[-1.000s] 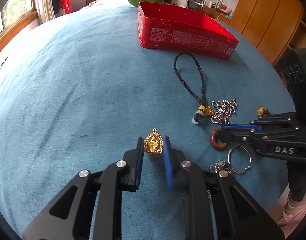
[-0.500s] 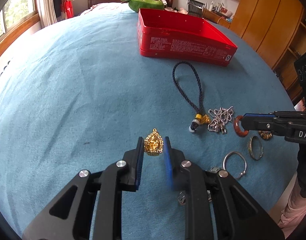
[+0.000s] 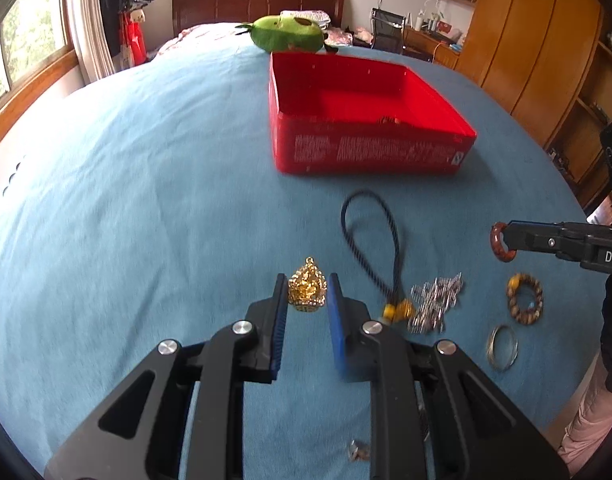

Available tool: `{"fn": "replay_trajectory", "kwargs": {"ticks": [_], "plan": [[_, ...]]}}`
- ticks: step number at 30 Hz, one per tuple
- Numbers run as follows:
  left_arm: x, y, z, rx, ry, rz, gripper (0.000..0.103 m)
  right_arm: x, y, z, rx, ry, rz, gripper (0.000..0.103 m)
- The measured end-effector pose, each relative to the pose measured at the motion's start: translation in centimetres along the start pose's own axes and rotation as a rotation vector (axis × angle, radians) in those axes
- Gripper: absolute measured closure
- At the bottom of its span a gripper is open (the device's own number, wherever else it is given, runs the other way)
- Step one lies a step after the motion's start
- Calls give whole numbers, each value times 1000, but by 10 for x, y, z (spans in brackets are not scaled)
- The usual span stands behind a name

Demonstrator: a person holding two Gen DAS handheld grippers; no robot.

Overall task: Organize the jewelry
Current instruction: 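Carry the gold pendant and brown ring into the red tin and release them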

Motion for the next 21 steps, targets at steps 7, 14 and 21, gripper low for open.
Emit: {"fn": "replay_trajectory", "kwargs": {"ticks": [7,14,21], "plan": [[42,-5,4,15,11,-40,85,39,-15,-5,5,11,-53,94],[86,3,5,15,7,-67,85,76,-13,-10,11,28,-72,94],[136,34,4,-10,2,-68,85,120,12,-19,-19,62,-95,94]]}}
Point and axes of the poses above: each gripper's, at about its wrist camera, not at the fingertips, and y roughly the way its jaws point, z to its left, x to its top, the point moved 1 cm from there along y, roughly the way its jaws point, and after that the axes turned 11 degrees about y, right-handed, at the moved point
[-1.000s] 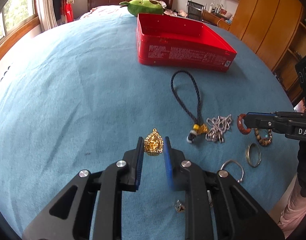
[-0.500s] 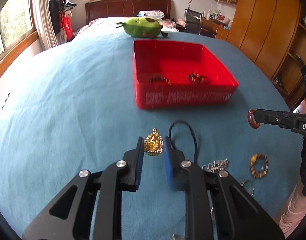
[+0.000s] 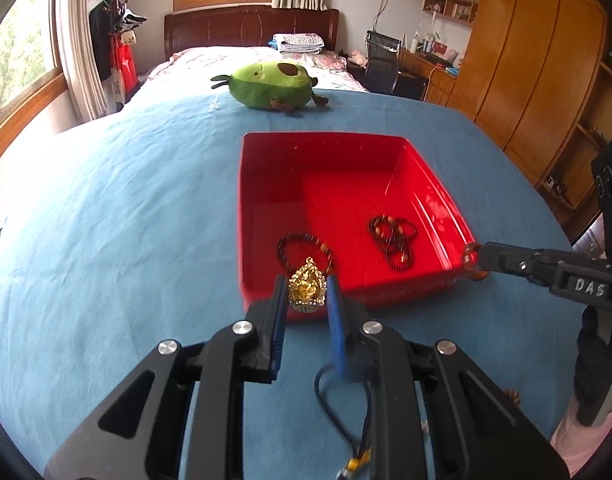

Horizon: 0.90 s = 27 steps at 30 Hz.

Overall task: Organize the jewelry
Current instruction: 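Carry the gold pendant and brown ring into the red tin and release them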

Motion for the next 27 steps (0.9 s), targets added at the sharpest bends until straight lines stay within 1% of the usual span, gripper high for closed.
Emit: {"fn": "replay_trajectory", "kwargs": {"ticks": [3,6,9,15,19,23,24,25,27], "plan": [[15,20,2,2,-9,7,85,13,13,-5,-7,14,-3,94],[25,38,5,-15,-25,22,85,26,30,-13,-38,28,-5,94],[34,63,7,-20,-30,44,85,35,48,-22,-57,46,12,94],[38,105,11,-20,-42,96,85,40,80,-30,-106,44,54,94],[35,120,14,-13,-44,124,85,41,91,-33,-132,38,65,94],[33,125,18,-8,-42,134,85,40,93,-30,-144,20,56,94],[34,127,19,-2,-42,134,84,39,92,-30,-144,17,53,91],[33,126,19,0,-44,134,84,39,91,-30,-149,18,48,91],[33,122,21,-7,-52,124,83,40,89,-29,-136,18,44,87]]}}
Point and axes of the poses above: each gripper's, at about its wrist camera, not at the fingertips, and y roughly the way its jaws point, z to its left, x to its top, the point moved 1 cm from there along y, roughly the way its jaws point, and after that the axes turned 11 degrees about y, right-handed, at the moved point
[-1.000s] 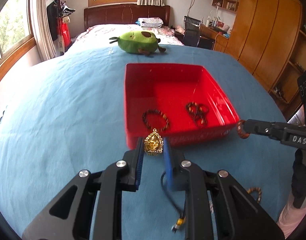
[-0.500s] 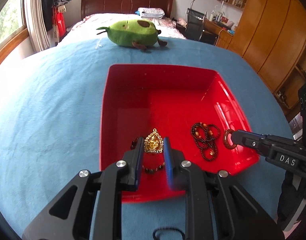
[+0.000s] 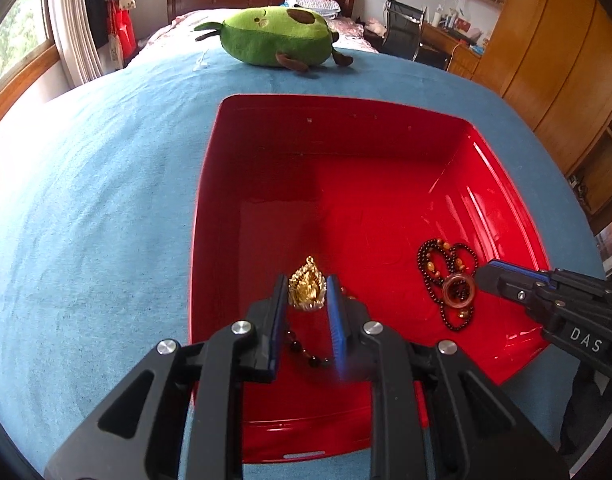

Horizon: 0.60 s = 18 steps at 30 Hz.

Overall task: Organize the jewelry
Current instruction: 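Carry the gold pendant and brown ring into the red tin and release them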

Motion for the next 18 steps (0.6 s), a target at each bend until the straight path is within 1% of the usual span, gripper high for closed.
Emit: {"fn": "replay_trajectory", "kwargs": {"ticks": [3,6,8,10,11,14,18], "plan": [[-2,-10,0,6,0,-20,77,0,-8,-1,17,5,-15,85],[-3,-28,0,3,-1,-52,77,-1,-23,-1,39,9,-39,85],[-3,-41,-2,6,-1,-74,75,-2,-34,0,49,5,-58,84],[-5,-56,-4,7,0,-99,64,-6,-47,2,61,0,-77,81],[-7,-65,-6,8,0,-115,62,-7,-50,3,65,-1,-83,80],[-13,-88,-14,21,22,-150,60,-12,-64,5,66,-8,-102,79],[-27,-113,-28,11,49,-182,58,-24,-83,8,84,-13,-119,79]]}}
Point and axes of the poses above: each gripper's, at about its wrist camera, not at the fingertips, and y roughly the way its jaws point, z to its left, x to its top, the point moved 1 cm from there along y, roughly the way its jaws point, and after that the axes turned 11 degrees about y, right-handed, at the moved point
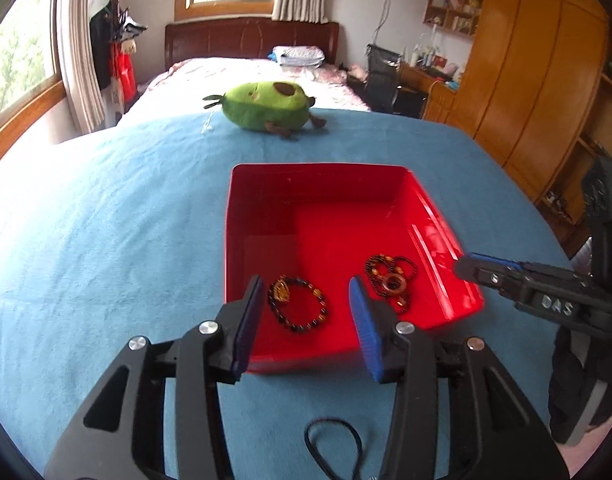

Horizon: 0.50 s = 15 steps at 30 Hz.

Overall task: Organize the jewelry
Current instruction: 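Carry the gold pendant and brown ring into the red tin and release them, then move both tools back toward the black cord and silver chain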

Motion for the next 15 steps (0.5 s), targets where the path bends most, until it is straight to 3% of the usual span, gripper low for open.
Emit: {"fn": "replay_trajectory", "kwargs": {"ticks": [4,15], "plan": [[-19,-21,-13,15,31,12,58,-13,-13,2,8,-9,1,79],[-107,-23,-23,-22,32,175,58,-71,-20,-7,16,-1,71,79]]}}
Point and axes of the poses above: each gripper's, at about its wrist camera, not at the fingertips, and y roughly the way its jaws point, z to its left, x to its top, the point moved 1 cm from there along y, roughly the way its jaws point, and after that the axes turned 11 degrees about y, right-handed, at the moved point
